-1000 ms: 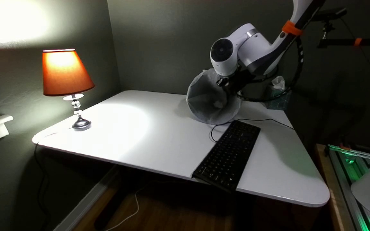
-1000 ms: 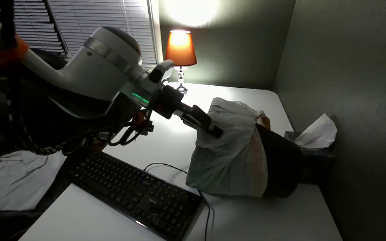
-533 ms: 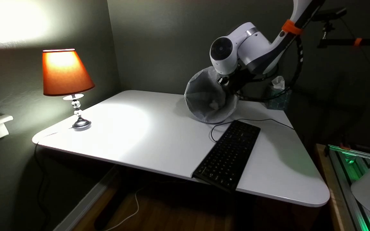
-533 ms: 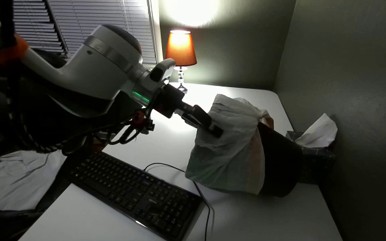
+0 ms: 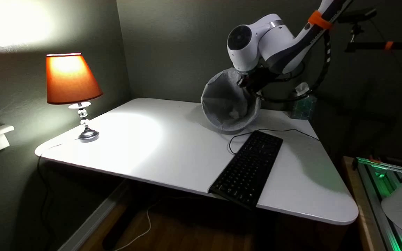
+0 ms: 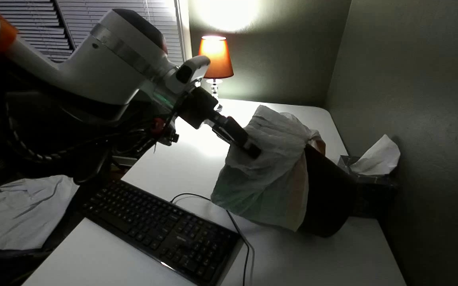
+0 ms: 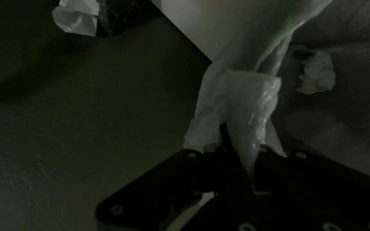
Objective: Put the black bucket in an upright position
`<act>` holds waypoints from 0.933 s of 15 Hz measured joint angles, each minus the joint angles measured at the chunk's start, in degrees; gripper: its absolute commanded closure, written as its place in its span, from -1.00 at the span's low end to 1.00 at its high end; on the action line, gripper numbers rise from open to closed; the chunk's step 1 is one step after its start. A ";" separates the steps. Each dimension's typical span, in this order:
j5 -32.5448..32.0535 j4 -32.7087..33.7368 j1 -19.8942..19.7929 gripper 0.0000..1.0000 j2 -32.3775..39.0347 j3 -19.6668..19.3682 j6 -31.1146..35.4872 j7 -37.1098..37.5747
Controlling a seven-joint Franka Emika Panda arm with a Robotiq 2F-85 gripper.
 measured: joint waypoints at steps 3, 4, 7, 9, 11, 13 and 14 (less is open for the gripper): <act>4.20 -0.10 -0.19 0.98 -2.65 -0.37 1.27 -2.56; 5.61 -0.18 -0.23 0.98 -3.66 -0.66 1.93 -3.41; 10.55 -0.42 -0.52 0.98 -6.44 -1.65 4.13 -6.21; 15.04 -0.50 -0.85 0.98 -8.00 -2.43 6.24 -8.68; 20.58 -0.63 -1.15 0.98 -9.33 -3.25 8.31 -12.00; 27.64 -0.71 -1.40 0.98 -10.40 -4.06 9.80 -16.67; 31.28 -0.72 -1.48 0.98 -10.90 -4.45 10.31 -19.22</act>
